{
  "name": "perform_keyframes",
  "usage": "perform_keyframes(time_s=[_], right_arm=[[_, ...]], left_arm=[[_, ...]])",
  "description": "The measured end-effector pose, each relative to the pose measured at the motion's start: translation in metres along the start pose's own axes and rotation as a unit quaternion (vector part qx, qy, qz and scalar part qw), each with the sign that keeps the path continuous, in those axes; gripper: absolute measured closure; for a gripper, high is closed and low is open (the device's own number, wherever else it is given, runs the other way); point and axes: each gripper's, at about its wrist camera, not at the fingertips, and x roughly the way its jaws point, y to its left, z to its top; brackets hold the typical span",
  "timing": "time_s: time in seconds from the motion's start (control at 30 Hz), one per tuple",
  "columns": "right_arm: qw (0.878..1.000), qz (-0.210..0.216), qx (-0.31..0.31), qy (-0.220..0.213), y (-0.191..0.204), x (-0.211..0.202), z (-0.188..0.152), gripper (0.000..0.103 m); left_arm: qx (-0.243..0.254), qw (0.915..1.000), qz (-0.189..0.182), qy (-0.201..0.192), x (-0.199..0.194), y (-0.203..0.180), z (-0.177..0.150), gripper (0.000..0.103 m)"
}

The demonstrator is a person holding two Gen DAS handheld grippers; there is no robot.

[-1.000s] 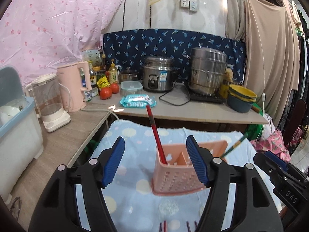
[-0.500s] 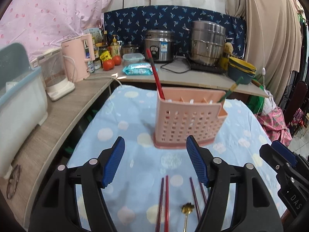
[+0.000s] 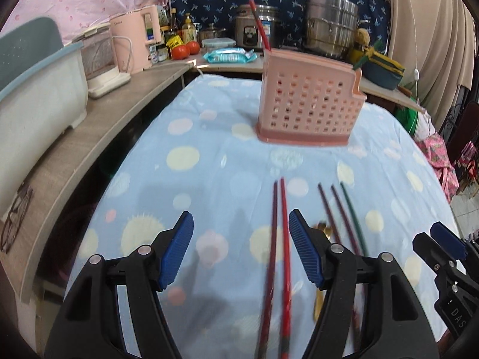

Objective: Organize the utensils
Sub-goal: 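Open both tools and move them back over the table, then grasp a dark-red chopstick with the left tool while the right tool grasps a green chopstick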

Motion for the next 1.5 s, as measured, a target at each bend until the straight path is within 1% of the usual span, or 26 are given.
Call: perform_keyframes(time_s=[0.07,0.1,0.23,0.4,0.5,0.8,1.0,1.1,1.3,1.5], right_arm=[[1.000,-0.002,0.006,0.013,-0.002,0.000,-0.014,0.059],[1.000,-0.002,0.006,0.013,-0.002,0.000,-0.014,0.059],[0.999,-0.004,0.014,0.035,-0.005,0.001,-0.036,0.060],[0.998,-0.011,0.016,0.052,-0.005,0.003,-0.056,0.063],[0.998,-0.016,0.011,0.058,-0.004,0.004,-0.062,0.068],[0.997,-0.008,0.005,0.076,0.002,0.010,-0.073,0.080],[0.997,-0.009,-0.006,0.074,0.007,0.011,-0.077,0.082],[0.997,-0.013,-0.009,0.081,0.007,0.013,-0.080,0.089],[0.997,-0.012,-0.005,0.080,0.002,0.011,-0.083,0.091],[0.997,-0.012,-0.002,0.080,-0.002,0.011,-0.083,0.095]], left_arm=[[0.000,0.9999,0.002,0.011,0.002,0.004,-0.013,0.040],[0.000,0.9999,0.002,0.016,0.002,0.006,-0.018,0.040],[0.004,0.9995,0.002,0.031,0.002,0.008,-0.039,0.040],[0.006,0.9987,-0.005,0.050,0.003,0.007,-0.062,0.040],[0.009,0.9983,-0.005,0.057,0.004,0.007,-0.070,0.040],[0.003,0.9978,-0.001,0.066,0.003,0.013,-0.082,0.040],[0.002,0.9977,-0.001,0.068,0.003,0.014,-0.084,0.040],[0.002,0.9974,-0.001,0.072,0.004,0.015,-0.086,0.041],[-0.001,0.9976,-0.006,0.069,-0.001,0.015,-0.085,0.040],[0.003,0.9978,-0.019,0.064,-0.008,0.011,-0.085,0.040]])
